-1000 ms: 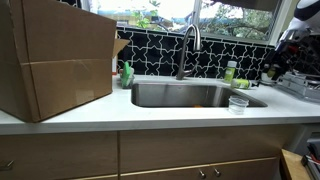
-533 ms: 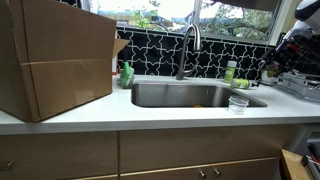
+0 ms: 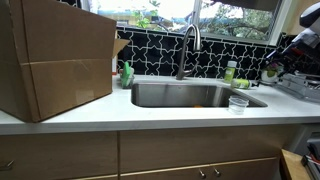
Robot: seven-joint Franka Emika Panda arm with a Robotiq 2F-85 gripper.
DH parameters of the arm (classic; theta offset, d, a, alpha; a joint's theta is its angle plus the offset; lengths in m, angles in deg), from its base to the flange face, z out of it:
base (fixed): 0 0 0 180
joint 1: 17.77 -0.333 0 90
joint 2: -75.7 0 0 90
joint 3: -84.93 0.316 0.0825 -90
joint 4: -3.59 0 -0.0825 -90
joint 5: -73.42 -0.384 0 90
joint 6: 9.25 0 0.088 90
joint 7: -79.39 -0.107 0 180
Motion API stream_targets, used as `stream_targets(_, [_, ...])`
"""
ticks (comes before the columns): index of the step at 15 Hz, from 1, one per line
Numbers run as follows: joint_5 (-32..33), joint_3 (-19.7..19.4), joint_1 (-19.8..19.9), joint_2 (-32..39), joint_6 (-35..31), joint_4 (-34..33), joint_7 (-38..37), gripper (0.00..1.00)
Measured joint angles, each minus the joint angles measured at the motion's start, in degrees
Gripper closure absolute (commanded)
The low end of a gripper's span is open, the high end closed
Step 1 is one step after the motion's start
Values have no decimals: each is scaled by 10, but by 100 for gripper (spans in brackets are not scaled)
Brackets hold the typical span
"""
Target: Put the bottle upright
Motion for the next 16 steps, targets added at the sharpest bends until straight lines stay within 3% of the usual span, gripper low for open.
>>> stream_targets(6, [-2, 5, -3, 0, 3, -1, 0, 0])
stream_targets(9, [-40, -8, -3, 10, 79, -25, -15, 0])
stream_targets(12, [-76, -34, -1, 41, 141, -64, -54, 0])
stream_targets(16, [-99, -49, 4, 93, 129, -106, -138, 0])
